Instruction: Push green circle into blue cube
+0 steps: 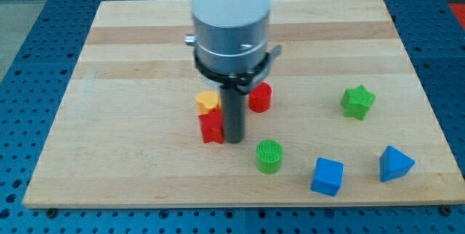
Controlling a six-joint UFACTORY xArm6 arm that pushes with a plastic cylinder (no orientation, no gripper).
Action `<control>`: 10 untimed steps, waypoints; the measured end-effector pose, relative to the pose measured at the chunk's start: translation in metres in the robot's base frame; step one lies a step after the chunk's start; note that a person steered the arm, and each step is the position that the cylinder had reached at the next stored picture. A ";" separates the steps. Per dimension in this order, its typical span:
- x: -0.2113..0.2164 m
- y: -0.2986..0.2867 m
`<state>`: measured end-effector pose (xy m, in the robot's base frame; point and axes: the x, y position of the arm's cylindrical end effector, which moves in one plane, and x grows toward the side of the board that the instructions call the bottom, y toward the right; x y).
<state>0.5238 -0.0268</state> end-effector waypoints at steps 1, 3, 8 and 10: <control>-0.004 -0.020; 0.029 -0.036; 0.055 0.080; 0.058 0.088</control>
<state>0.5821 0.0616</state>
